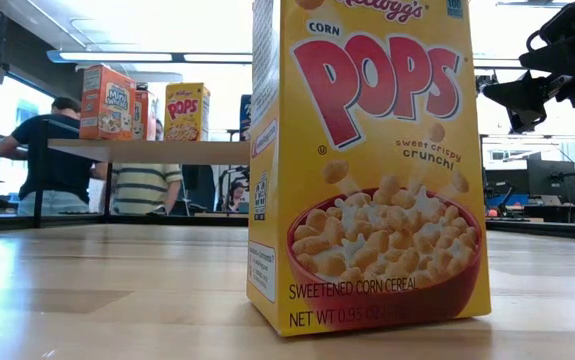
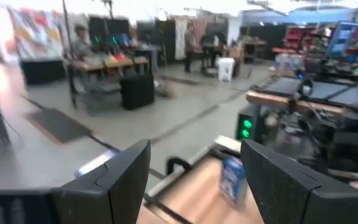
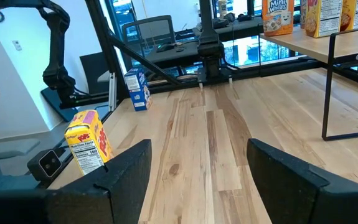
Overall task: Stack cereal on shelf
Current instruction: Put the top orange cereal box on the shelf aligned with the other orange cereal box
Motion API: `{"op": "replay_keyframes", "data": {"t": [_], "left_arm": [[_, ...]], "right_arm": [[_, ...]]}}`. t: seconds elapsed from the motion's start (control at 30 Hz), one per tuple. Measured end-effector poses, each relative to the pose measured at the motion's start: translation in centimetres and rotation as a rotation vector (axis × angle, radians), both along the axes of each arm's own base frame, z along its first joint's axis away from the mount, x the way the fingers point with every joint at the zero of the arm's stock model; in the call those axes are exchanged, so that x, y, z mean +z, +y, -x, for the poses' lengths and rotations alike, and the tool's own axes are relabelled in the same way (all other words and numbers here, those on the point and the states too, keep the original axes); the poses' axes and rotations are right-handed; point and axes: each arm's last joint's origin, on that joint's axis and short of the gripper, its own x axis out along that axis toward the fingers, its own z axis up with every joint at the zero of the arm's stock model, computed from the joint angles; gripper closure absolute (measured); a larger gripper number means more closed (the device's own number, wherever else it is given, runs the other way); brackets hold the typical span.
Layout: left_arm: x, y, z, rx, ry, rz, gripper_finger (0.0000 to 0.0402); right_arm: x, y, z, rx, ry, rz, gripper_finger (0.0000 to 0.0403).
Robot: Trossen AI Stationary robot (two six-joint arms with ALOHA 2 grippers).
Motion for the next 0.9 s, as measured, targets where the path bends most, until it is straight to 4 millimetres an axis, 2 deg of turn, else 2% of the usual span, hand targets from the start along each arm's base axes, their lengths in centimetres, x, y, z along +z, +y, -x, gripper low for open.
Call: {"op": "replay_keyframes", "data": {"t": [0.13,0.53,0.9], "left_arm": [[-0.6,1.2,0.4,0.056,0.089,0.118,0.0161],[1.1,4.1,2.6,0.274,0.358,0.385,0.0161],[1.8,6.9,5.7,0.404,0.452,0.570,0.0161]], "right_arm": [[0.0,0.0,0.0,0.000,0.000,0.000,0.0146],[0.0,0.0,0.0,0.000,0.000,0.000,0.0146],[0.0,0.0,0.0,0.000,0.000,0.000,0.0146]]}}
